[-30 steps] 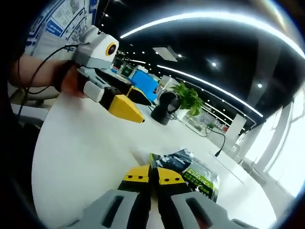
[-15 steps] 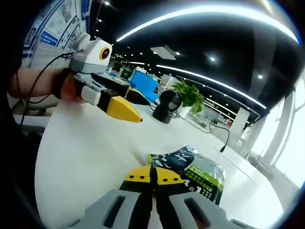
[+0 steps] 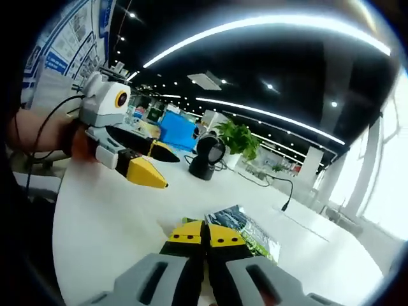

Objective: Clip sheet goods on table flip sheet goods clip sheet goods scan sheet goods put sheet goods back to table

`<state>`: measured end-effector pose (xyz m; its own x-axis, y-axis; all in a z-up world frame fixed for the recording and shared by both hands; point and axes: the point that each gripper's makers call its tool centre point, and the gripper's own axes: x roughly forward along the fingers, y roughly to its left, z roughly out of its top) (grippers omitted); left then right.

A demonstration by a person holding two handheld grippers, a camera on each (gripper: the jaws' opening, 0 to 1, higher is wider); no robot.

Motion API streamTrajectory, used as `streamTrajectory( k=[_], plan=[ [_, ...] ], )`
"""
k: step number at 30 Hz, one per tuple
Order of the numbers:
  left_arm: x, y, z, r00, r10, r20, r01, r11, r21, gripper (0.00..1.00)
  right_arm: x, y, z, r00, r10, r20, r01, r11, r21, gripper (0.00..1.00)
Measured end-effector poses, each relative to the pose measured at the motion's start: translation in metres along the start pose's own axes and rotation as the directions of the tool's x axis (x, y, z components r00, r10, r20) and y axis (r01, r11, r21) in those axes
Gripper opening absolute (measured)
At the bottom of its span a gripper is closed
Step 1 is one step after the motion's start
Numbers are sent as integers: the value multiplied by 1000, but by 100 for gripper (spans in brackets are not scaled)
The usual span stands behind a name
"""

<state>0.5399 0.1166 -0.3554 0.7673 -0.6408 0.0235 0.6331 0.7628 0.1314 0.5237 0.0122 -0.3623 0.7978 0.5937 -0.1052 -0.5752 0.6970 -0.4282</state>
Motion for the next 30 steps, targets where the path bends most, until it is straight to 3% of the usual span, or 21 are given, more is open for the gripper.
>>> streamTrajectory(
  k=[5,8,15,21,25,30],
  plan=[
    [0,0,0,1000,-1,1,1,1000,0,41,-6,-21,12,998,-55,37,53,997,62,0],
    [0,0,0,1000,-1,1,1,1000,0,41,-9,-30,18,995,-82,50,79,995,56,0],
    [0,-1,1,1000,1,1,-1,1000,1,41,-16,-54,27,987,-154,43,150,984,101,0],
    [0,-2,1,1000,0,1,0,1000,1,41,-23,-90,37,969,-241,57,235,967,96,0],
    [0,-3,1,1000,0,0,0,1000,4,41,-25,-119,34,954,-297,42,293,952,92,0],
    [0,-3,1,1000,1,0,-1,1000,1,41,-32,-146,32,938,-344,34,336,931,142,0]
  ],
)
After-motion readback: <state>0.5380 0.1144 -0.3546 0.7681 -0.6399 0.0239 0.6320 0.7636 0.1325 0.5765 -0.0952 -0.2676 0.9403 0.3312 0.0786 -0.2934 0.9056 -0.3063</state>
